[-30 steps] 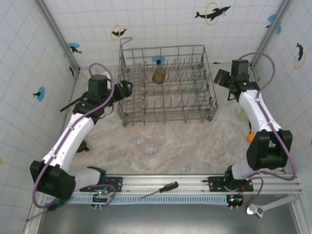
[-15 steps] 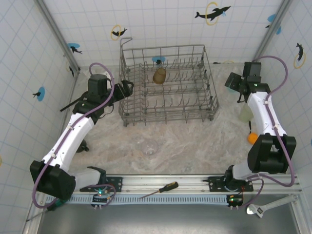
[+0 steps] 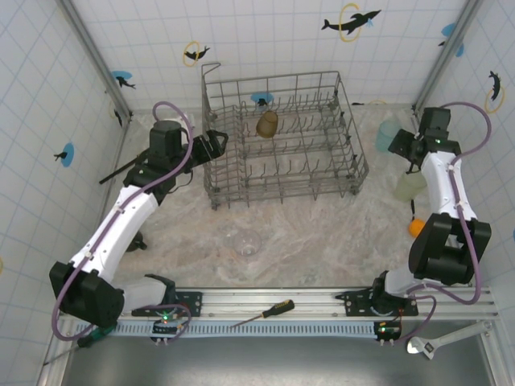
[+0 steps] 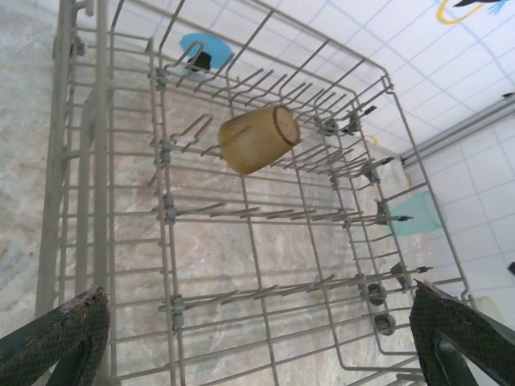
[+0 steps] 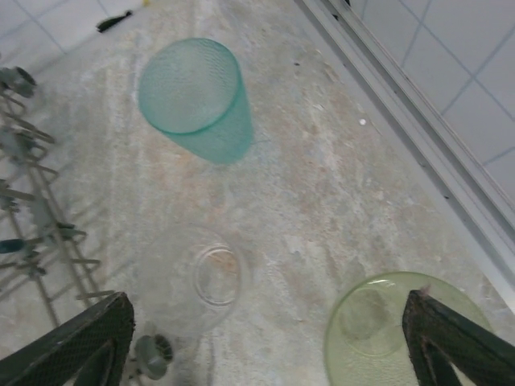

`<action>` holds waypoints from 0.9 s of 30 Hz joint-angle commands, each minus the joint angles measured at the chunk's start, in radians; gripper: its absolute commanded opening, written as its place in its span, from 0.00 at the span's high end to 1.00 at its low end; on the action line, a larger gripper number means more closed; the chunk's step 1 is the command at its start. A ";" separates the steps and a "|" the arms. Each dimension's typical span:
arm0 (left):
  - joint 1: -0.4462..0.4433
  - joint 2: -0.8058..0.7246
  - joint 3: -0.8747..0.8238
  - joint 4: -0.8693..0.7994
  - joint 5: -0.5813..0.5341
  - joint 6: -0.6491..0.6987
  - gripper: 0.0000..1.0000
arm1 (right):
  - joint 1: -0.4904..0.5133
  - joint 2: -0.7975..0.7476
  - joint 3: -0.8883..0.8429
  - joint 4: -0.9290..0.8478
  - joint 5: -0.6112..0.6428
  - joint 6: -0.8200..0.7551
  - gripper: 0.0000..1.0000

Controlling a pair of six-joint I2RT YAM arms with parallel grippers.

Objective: Load the cups into the dish rack

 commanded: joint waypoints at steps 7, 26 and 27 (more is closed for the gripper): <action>-0.007 -0.081 0.024 -0.078 -0.221 0.117 0.02 | -0.022 0.068 -0.027 -0.015 -0.054 0.005 0.24; -0.008 -0.016 0.152 -0.111 -0.141 0.136 0.02 | -0.012 0.244 0.064 -0.070 -0.001 -0.005 0.50; -0.008 -0.011 0.154 -0.106 -0.134 0.135 0.02 | -0.012 0.249 0.064 -0.068 0.001 -0.004 0.52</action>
